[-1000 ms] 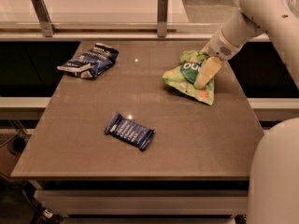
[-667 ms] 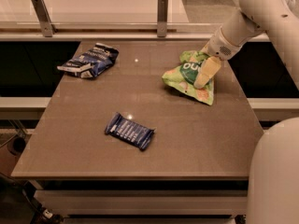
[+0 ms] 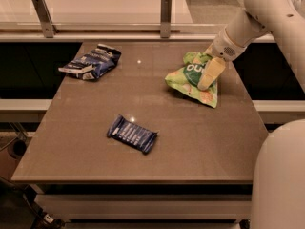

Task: Pick green rice chip bag

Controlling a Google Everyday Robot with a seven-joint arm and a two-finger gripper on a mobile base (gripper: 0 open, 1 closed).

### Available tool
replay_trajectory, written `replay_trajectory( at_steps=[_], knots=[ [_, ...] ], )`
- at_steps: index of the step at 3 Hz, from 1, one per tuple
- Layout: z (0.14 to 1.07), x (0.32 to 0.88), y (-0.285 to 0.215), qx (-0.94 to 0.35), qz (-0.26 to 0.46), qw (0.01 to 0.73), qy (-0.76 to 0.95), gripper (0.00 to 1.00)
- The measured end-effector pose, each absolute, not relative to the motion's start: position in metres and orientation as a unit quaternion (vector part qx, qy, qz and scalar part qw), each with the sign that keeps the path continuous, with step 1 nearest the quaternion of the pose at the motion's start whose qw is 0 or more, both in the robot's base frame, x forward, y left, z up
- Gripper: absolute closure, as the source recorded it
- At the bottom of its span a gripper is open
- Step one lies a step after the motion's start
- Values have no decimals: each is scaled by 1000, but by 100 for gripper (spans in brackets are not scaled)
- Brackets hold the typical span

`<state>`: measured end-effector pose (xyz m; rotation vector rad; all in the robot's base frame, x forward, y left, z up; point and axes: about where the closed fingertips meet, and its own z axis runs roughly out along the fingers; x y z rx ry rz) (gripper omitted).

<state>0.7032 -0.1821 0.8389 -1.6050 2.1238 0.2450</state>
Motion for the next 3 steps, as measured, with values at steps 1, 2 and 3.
replay_trajectory(
  at_steps=[1, 2, 3],
  knots=[
    [839, 703, -182, -584, 89, 232, 773, 100],
    [840, 703, -182, -584, 89, 232, 773, 100],
    [855, 704, -181, -586, 106, 257, 761, 100]
  ],
)
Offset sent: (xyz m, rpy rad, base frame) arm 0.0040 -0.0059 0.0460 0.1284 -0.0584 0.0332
